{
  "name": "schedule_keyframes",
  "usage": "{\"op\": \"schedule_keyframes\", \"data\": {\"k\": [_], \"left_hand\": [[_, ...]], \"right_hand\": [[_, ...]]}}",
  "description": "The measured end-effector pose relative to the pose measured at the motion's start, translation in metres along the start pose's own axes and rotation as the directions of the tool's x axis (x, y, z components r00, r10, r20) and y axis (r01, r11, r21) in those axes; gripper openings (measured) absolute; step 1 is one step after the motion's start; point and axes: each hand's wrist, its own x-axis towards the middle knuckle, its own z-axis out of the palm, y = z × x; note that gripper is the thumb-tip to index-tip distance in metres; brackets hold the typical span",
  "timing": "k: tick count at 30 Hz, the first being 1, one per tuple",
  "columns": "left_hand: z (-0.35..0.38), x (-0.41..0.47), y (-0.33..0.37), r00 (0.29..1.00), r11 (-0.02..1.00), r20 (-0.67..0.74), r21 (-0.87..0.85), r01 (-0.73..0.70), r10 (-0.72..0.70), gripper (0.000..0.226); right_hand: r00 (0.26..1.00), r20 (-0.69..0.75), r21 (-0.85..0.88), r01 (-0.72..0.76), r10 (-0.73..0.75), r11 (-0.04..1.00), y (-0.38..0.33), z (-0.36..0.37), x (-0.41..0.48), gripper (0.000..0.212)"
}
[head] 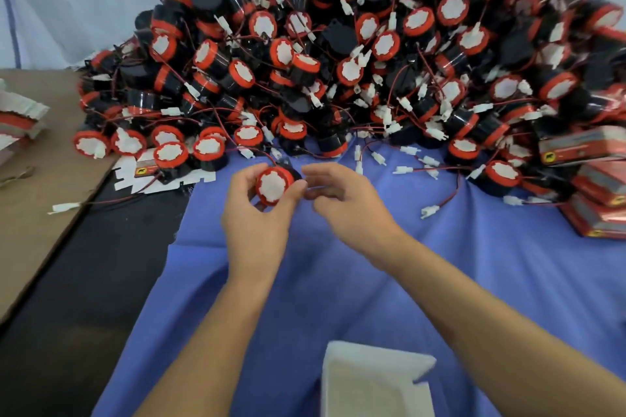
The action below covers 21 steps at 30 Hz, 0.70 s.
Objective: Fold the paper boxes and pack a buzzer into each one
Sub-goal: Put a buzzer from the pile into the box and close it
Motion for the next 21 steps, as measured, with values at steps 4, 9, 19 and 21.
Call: {"op": "schedule_keyframes", "data": {"k": [4, 9, 19, 21], "left_hand": [[-0.021, -0.039, 0.040, 0.977, 0.993, 0.183, 0.036, -0.114, 0.105, 0.043], [-0.056, -0.086, 0.101, 0.873, 0.979, 0.447, -0.028, -0.203, 0.194, 0.060], [-0.098, -0.145, 0.142, 0.687, 0.885, 0.680, 0.120, -0.451, 0.258, 0.049], [-0.098, -0.149, 0.140, 0.652, 0.847, 0.721, 0.178, -0.501, 0.234, 0.046]], "right_hand": [[0.996, 0.011, 0.224, -0.092, 0.092, 0.970, -0.022, -0.032, -0.061, 0.031], [0.992, -0.082, 0.366, -0.063, 0.099, 0.929, -0.057, -0.070, -0.119, 0.018], [0.939, -0.288, 0.053, 0.212, -0.188, 0.976, -0.091, -0.089, -0.199, 0.011], [0.936, -0.257, -0.149, 0.208, -0.241, 0.967, -0.089, -0.084, -0.205, 0.007]]}}
